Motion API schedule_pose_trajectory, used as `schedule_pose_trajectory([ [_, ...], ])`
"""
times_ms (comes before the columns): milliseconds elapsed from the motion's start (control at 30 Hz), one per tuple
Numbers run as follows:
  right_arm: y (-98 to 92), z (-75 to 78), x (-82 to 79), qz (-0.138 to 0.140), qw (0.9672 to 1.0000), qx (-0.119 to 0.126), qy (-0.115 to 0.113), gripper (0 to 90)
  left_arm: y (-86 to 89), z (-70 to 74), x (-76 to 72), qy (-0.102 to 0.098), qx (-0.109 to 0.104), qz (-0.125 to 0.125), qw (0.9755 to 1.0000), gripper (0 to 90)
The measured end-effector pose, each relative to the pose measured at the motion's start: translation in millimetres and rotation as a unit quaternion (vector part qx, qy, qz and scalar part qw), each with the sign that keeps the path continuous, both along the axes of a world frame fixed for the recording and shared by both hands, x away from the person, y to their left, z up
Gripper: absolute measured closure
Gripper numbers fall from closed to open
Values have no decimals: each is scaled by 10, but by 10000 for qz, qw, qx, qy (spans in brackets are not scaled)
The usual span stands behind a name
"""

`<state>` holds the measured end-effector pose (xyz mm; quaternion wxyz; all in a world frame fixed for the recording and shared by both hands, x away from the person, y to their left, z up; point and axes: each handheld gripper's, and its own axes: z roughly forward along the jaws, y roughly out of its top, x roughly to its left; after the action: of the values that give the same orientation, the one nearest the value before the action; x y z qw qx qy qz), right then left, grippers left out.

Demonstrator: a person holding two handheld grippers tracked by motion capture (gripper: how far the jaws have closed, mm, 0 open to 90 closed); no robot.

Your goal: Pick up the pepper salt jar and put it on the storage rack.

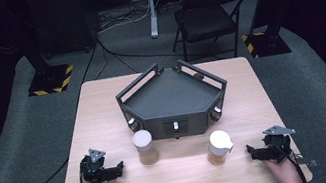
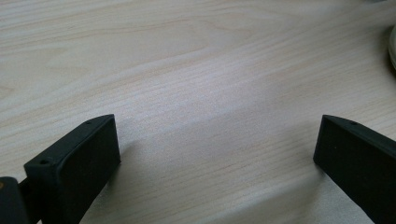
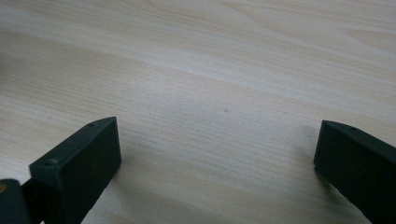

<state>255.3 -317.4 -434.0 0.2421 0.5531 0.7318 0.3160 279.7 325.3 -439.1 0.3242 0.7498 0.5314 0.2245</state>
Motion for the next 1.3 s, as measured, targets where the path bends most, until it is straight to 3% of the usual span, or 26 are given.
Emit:
schedule_pose_trajectory([
  [400, 1, -1, 0, -12, 10000, 4, 0, 0, 36, -2, -11, -5, -41, 12, 10000, 10],
  [533, 1, 0, 0, -12, 10000, 4, 0, 0, 125, -21, -25, -45, -296, -47, 9995, 11],
  [833, 1, 0, 0, -14, 10000, 3, 0, 0, 251, -29, -140, -421, -680, -220, 9966, 14],
  [1300, 2, 0, 0, -16, 10000, 3, 1, 0, 266, 37, -268, -861, -831, -492, 9916, 19],
])
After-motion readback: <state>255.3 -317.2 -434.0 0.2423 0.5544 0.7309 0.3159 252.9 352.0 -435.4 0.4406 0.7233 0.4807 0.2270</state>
